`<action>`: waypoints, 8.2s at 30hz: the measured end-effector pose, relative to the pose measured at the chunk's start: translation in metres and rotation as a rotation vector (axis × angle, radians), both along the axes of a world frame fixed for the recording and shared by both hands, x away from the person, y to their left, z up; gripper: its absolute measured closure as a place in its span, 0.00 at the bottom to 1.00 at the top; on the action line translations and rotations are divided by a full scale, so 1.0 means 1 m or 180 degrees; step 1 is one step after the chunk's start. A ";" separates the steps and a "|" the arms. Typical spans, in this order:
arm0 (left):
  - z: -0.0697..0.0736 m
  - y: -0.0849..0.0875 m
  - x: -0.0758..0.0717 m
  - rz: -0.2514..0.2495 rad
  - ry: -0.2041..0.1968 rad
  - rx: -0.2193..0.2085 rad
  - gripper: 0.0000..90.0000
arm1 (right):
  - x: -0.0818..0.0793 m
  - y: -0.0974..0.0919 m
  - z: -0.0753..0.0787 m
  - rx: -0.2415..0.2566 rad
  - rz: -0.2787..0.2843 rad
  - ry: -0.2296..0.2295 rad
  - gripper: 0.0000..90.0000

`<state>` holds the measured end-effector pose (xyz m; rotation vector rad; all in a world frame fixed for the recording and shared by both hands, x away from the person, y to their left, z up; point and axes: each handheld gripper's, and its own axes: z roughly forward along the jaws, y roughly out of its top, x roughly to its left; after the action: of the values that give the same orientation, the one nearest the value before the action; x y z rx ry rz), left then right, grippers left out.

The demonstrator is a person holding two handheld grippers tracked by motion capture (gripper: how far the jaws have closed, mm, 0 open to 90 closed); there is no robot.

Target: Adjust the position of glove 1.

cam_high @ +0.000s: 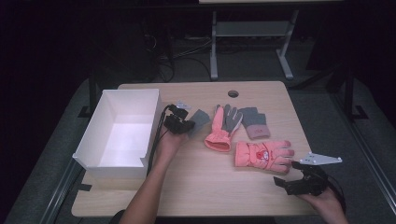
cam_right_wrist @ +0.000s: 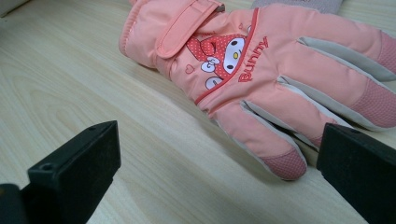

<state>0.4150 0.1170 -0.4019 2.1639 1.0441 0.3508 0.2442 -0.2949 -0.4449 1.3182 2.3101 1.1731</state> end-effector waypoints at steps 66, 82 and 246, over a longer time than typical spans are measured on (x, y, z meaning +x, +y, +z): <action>-0.037 0.006 -0.109 -0.0628 0.0470 0.0374 1.00 | 0.015 0.017 0.005 -0.0007 0.0155 -0.0090 0.00; -0.038 0.016 -0.122 -0.0521 0.0380 0.0322 0.99 | 0.013 0.017 0.006 -0.0008 0.0141 -0.0086 0.00; -0.055 0.011 -0.128 -0.1235 0.0258 -0.0166 0.14 | 0.155 0.021 0.076 0.0003 -0.0295 0.0259 0.97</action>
<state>0.2872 0.1282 -0.4568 2.2859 0.6445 0.0546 0.3989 -0.2739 -0.3690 1.4824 2.2762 1.1114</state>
